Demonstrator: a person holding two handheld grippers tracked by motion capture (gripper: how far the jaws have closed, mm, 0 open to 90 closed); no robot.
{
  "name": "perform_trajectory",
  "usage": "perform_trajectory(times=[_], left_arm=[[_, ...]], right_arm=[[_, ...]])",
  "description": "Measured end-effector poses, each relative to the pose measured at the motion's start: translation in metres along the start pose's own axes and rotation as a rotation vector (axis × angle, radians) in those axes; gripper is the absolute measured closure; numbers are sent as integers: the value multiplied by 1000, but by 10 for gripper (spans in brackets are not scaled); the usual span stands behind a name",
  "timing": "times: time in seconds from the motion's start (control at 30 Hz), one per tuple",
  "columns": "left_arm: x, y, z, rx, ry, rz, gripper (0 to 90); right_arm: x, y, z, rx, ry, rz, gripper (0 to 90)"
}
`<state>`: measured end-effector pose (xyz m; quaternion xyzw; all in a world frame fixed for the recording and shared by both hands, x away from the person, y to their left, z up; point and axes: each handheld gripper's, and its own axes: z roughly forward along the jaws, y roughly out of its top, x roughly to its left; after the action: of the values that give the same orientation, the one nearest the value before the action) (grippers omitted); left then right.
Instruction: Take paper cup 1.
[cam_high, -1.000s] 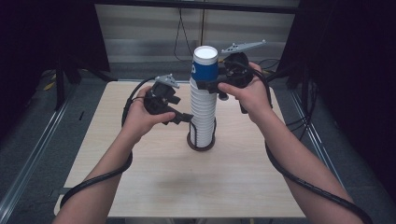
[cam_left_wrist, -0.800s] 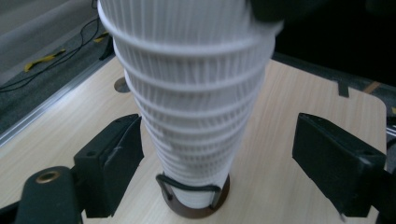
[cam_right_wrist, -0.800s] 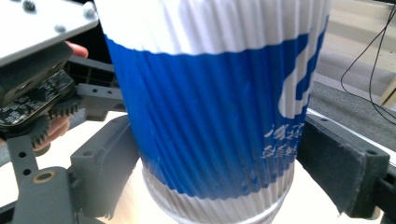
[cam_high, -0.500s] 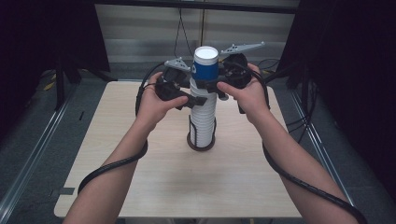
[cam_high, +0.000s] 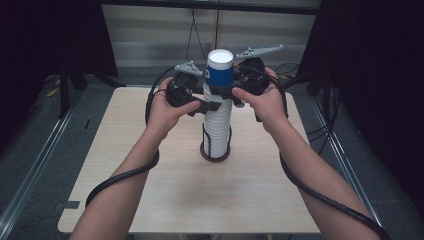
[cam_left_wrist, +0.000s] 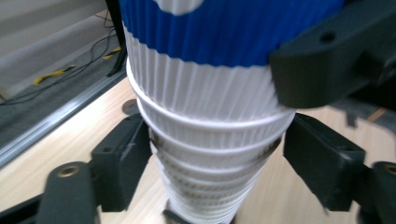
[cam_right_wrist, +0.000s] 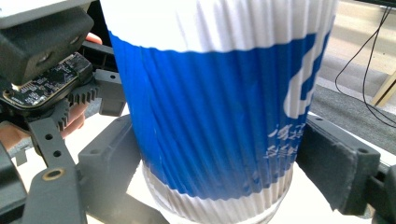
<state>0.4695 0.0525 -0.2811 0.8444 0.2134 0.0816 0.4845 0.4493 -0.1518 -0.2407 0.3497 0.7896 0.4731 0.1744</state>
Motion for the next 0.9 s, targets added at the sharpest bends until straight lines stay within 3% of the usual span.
perform_trajectory(times=[0.13, 0.23, 0.37, 0.47, 0.8, 0.9], left_arm=[[0, 1, 0, 14, -1, 10, 244], [-1, 2, 0, 19, 0, 16, 248], [-2, 2, 1, 18, 2, 20, 248], [-3, 2, 2, 5, -3, -2, 248], [-3, 1, 1, 3, -8, -13, 250], [-3, 0, 1, 0, -6, -10, 251]], right_arm=[[0, 1, -2, -15, -2, 7, 170], [-1, 7, -7, -55, 2, 27, 172], [0, 12, -12, -63, 2, 17, 172], [1, 16, -15, -72, -3, 15, 171], [-1, 26, -24, -114, -3, 31, 172], [-1, 27, -24, -105, -4, 29, 172]])
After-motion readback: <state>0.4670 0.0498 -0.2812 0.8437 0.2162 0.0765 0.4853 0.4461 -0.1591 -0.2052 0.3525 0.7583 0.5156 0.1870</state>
